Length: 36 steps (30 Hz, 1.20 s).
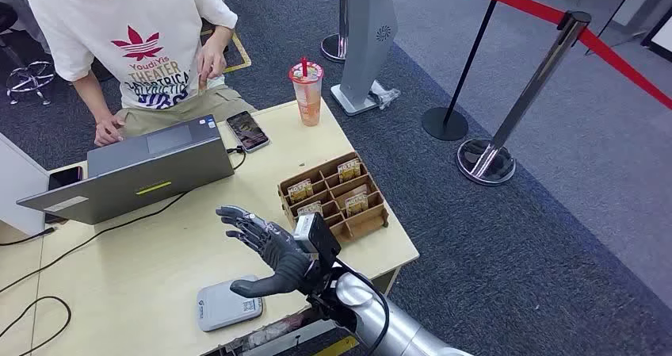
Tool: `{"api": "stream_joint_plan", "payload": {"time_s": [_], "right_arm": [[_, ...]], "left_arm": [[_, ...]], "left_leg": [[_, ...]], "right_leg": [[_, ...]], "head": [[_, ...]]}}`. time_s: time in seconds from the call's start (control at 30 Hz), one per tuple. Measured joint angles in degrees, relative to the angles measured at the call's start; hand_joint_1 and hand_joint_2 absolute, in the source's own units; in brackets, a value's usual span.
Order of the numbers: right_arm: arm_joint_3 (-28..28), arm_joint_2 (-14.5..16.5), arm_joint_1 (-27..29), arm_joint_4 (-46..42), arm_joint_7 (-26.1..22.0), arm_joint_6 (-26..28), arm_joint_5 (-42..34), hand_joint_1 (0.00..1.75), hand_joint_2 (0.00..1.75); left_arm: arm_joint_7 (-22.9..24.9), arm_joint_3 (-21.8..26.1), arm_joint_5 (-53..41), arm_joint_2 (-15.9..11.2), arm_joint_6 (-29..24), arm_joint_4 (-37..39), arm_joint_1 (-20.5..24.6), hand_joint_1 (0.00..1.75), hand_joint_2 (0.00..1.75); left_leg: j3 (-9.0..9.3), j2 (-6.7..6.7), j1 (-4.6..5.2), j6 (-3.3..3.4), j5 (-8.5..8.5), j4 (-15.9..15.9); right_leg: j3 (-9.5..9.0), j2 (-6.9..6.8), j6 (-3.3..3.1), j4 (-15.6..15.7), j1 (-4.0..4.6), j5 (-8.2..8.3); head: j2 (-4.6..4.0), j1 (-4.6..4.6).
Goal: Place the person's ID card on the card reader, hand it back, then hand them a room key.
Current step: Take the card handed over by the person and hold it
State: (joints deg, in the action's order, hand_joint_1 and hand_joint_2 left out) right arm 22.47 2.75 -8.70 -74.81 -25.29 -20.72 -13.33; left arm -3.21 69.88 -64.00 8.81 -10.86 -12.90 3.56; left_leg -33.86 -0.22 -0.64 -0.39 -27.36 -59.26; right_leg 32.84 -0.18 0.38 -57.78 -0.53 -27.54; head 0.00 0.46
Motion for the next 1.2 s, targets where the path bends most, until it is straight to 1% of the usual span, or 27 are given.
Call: {"api": "stream_joint_plan", "payload": {"time_s": [0.43,0.53,0.6,0.67,0.87,1.03,1.2], "right_arm": [[-0.2,-1.9,3.4,-6.2,0.7,2.3,0.2,0.0,1.75],[-0.3,-2.2,4.1,-7.6,0.9,4.7,2.9,0.0,1.75],[-0.4,-2.4,4.4,-8.5,0.8,8.5,7.1,0.0,1.75],[-0.5,-2.4,4.5,-9.3,0.5,13.5,11.8,0.0,1.75],[-0.3,-2.5,3.8,-11.1,-1.0,32.2,28.6,0.0,1.75],[0.7,-2.5,2.2,-11.1,-2.3,42.3,37.2,0.0,1.75],[2.2,-2.5,-0.5,-9.8,-2.6,52.6,44.8,0.0,1.75]], "left_arm": [[-0.6,0.1,0.0,-1.0,1.9,0.3,0.7,0.0,0.0],[-0.7,0.1,0.1,-1.1,2.0,0.3,0.7,0.0,0.0],[-0.7,0.1,0.2,-1.1,2.0,0.3,0.7,0.0,0.0],[-0.6,0.1,0.3,-1.2,2.0,0.3,0.8,0.0,0.0],[-0.1,0.1,0.6,-1.4,1.8,0.3,0.8,0.0,0.0],[0.0,0.1,0.6,-1.4,1.8,0.3,1.0,0.0,0.0],[0.1,0.1,0.2,-1.4,1.8,0.3,1.4,0.0,0.0]], "left_leg": [[0.0,0.0,0.0,0.0,0.0,0.0],[0.0,0.0,0.0,0.0,0.0,0.0],[0.0,0.0,0.0,0.0,0.0,0.0],[0.0,0.01,0.0,0.0,0.0,0.0],[0.0,0.01,0.0,0.0,0.0,0.0],[-0.01,0.02,0.0,0.0,0.0,0.0],[-0.01,0.02,0.0,0.0,0.01,0.0]], "right_leg": [[0.02,0.01,0.0,0.0,0.0,0.0],[0.02,0.02,0.0,0.0,0.0,0.0],[0.02,0.02,0.0,0.0,0.0,0.0],[0.02,0.02,0.0,0.0,0.0,0.0],[0.01,0.02,0.0,0.0,0.0,0.0],[0.01,0.02,0.0,0.0,0.0,0.0],[0.01,0.03,0.0,0.0,0.0,0.01]], "head": [[0.0,0.0],[0.0,0.0],[0.0,0.01],[0.0,0.01],[0.0,0.01],[0.0,0.01],[0.0,0.01]]}}
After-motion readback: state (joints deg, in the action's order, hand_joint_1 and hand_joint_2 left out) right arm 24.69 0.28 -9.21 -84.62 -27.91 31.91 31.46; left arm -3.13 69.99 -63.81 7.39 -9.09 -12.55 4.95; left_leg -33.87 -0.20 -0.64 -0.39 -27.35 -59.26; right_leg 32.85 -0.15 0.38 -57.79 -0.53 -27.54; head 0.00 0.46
